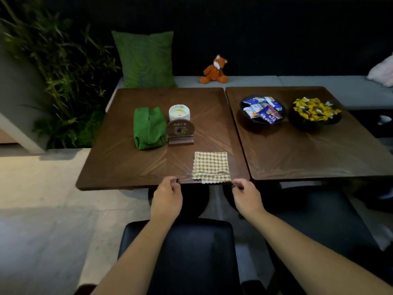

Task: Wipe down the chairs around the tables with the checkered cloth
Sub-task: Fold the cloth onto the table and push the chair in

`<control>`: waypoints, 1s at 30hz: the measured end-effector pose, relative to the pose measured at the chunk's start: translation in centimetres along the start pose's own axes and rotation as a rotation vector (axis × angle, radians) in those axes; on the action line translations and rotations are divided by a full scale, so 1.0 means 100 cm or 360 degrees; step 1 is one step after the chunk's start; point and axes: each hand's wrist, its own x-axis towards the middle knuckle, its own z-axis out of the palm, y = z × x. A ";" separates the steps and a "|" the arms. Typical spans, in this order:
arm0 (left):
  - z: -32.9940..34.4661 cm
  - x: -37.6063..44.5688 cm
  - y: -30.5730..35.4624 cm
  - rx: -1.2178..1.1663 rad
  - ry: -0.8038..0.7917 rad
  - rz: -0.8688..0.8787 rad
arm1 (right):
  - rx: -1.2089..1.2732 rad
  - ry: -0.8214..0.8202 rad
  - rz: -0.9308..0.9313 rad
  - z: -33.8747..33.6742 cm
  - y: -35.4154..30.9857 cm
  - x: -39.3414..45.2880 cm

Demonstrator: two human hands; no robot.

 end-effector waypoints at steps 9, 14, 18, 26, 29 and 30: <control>-0.062 -0.189 -0.020 -0.0206 0.0092 0.0058 | 0.0083 -0.0418 -0.0386 -0.021 -0.011 -0.207; -0.085 -0.272 -0.060 -0.0182 0.0010 -0.0051 | -0.0030 -0.0611 -0.0480 -0.005 0.012 -0.302; -0.105 -0.301 -0.106 -0.0142 -0.0236 -0.0184 | -0.0242 -0.0881 -0.0401 0.020 0.043 -0.337; -0.097 -0.291 -0.197 0.0398 -0.1104 -0.0122 | -0.0702 -0.1091 -0.0071 0.094 0.071 -0.342; -0.080 -0.277 -0.225 0.0500 -0.1319 -0.0182 | -0.0884 -0.1265 0.0096 0.122 0.079 -0.349; -0.074 -0.272 -0.232 0.0507 -0.1368 -0.0203 | -0.1006 -0.1254 0.0075 0.128 0.082 -0.350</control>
